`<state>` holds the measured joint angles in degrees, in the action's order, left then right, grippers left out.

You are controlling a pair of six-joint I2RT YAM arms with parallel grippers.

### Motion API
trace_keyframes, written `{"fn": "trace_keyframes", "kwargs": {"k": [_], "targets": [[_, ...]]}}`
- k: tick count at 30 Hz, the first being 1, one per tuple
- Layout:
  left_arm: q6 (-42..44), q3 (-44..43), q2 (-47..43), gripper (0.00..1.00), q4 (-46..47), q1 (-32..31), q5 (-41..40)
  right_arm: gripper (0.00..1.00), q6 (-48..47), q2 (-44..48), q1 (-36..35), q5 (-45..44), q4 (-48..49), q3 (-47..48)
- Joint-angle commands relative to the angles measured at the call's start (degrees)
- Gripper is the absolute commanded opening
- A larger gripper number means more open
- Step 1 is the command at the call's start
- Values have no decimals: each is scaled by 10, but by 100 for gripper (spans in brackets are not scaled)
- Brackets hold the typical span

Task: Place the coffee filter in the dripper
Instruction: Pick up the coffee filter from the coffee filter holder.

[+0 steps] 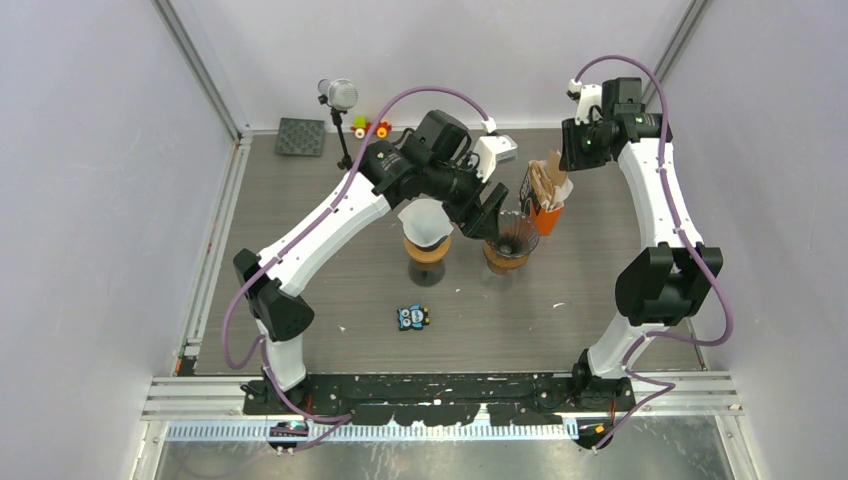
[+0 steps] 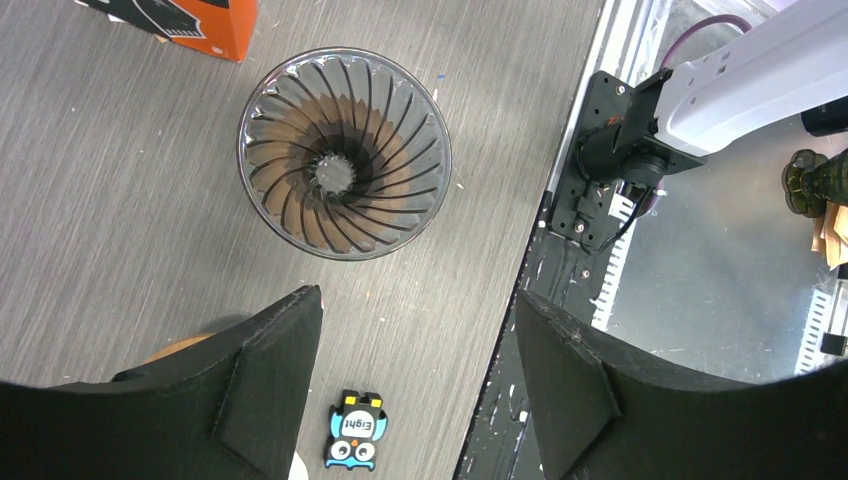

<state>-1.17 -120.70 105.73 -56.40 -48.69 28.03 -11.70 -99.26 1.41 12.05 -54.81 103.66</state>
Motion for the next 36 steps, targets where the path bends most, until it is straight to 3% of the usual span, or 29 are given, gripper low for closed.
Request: {"fn": "trace_keyframes", "kwargs": {"k": [1,12,23,36], "targets": [[6,-5,-23,73,14,-2,-1,33,9,3,1,13,12,17],[7,-3,-23,73,13,-2,-1,15,15,-1,1,19,20,23],[7,-2,-24,73,12,-2,0,5,20,9,0,22,24,34],[8,0,-28,73,13,-2,1,2,33,29,-5,31,21,49]]}}
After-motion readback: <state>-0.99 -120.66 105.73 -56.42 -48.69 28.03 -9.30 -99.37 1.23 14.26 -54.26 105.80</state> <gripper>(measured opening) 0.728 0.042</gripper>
